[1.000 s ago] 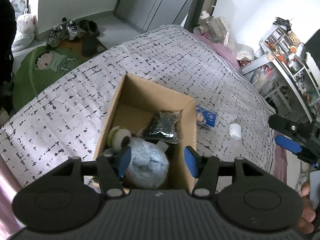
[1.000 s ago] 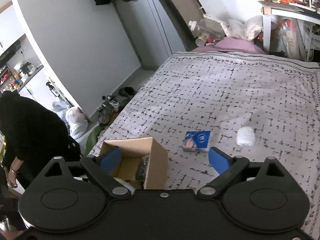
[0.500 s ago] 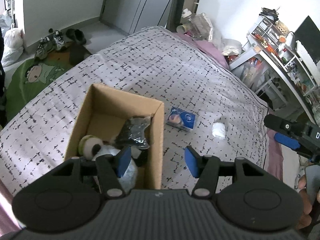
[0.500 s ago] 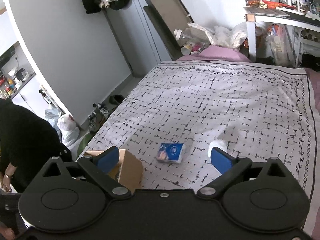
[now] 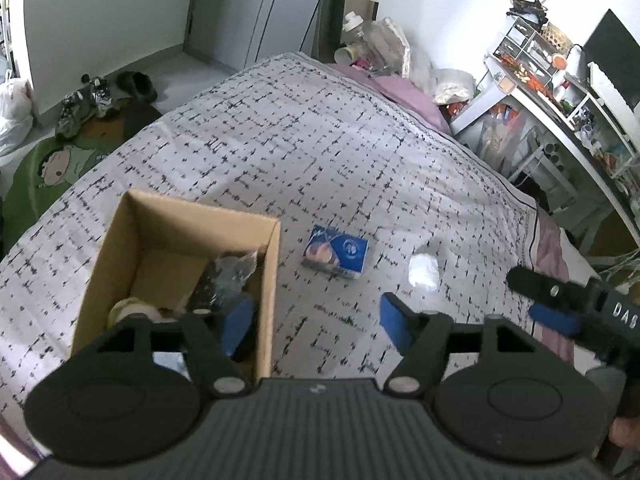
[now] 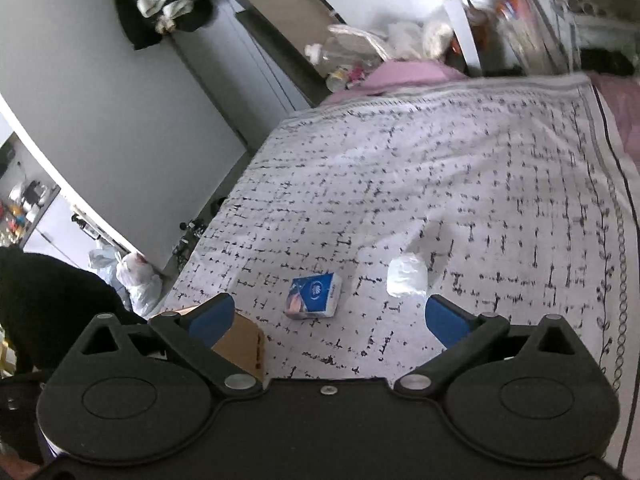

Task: Organize soft objects
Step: 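Grasp the blue tissue pack with the left gripper while the right grasps the white ball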

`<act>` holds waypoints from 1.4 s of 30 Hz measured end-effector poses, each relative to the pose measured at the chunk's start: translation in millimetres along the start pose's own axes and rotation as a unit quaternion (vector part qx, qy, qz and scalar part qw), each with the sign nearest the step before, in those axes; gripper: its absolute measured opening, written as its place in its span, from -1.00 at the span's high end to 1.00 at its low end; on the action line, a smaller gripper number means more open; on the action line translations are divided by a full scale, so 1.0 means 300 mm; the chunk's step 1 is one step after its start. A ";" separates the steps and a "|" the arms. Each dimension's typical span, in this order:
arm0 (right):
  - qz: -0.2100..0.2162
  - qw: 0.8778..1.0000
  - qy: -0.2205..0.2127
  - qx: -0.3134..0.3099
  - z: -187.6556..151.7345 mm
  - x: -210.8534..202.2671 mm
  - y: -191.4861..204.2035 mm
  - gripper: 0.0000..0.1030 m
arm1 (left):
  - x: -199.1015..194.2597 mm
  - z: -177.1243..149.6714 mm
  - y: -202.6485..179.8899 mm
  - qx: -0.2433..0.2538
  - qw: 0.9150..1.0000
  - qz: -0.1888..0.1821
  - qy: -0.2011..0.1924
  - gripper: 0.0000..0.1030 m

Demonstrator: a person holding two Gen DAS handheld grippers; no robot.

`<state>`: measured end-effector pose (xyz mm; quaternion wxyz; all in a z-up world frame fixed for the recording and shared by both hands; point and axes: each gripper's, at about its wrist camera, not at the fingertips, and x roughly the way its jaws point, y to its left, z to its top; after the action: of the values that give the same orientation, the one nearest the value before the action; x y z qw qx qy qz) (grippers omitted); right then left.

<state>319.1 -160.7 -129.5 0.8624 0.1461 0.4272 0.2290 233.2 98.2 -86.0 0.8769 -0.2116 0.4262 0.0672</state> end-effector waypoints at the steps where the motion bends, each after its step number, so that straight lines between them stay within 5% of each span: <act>1: -0.001 1.000 0.001 0.003 0.001 0.007 -0.009 -0.99 | 0.011 0.006 -0.010 0.000 1.000 -0.001 0.000 -0.45; 22: -0.021 0.995 -0.004 0.098 0.060 0.144 -0.204 -0.99 | 0.327 0.070 -0.163 0.018 0.999 0.001 0.037 -0.48; 26: -0.020 0.996 0.000 0.090 0.064 0.186 -0.209 -0.99 | 0.397 0.074 -0.194 0.043 0.998 -0.002 0.045 -0.73; 34: -0.026 0.994 0.020 0.101 0.064 0.275 -0.249 -0.98 | 0.549 0.077 -0.191 0.042 0.997 0.019 0.064 -0.73; 42: -0.038 0.995 0.052 0.078 0.060 0.386 -0.256 -0.64 | 0.657 0.067 -0.183 0.044 0.996 0.036 0.062 -0.73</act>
<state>415.7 -167.0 -230.9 0.8330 0.1845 0.4933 0.1694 387.6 45.1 -210.8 0.8543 -0.1616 0.4896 0.0666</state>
